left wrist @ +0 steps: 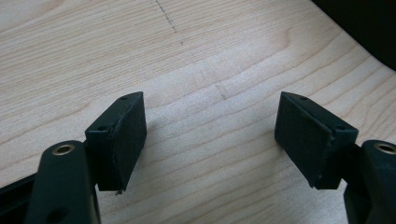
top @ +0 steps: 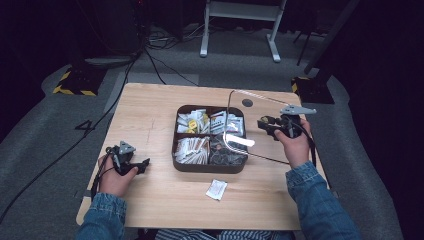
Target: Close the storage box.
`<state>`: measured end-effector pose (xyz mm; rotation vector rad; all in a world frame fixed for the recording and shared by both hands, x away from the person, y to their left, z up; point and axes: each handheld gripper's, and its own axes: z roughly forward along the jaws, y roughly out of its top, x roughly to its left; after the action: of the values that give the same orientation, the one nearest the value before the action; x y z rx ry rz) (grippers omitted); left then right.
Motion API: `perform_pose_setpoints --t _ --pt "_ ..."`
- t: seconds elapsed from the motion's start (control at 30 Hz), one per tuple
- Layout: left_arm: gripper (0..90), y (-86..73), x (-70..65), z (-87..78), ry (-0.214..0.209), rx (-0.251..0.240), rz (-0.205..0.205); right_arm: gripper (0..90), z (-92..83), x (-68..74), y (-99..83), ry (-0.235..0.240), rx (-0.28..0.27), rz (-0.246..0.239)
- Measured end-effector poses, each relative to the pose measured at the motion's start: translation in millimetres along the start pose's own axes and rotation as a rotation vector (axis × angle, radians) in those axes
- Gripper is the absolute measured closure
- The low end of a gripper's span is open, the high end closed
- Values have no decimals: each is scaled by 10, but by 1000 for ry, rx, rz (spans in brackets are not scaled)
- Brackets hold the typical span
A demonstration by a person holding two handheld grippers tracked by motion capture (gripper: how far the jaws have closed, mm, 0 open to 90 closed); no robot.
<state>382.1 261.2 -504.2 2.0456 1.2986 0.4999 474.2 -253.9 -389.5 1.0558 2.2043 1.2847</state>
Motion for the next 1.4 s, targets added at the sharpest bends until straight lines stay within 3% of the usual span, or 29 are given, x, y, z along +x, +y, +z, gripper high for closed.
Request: perform_pose_setpoints --t 0.2,0.47,0.83,1.03,1.4 --pt "257 -1 -1 0 0 0 -1 587 174 246 154 32 10 -27" --pt "257 3 1 4 -1 -2 -4 586 395 503 228 59 39 -45" --pt "257 17 8 14 -4 2 -1 586 649 731 310 75 61 -48" --pt "257 17 7 14 -4 2 -1 586 761 840 350 78 72 -76" --pt "257 18 8 13 -4 2 0 586 977 1008 330 84 103 -91"
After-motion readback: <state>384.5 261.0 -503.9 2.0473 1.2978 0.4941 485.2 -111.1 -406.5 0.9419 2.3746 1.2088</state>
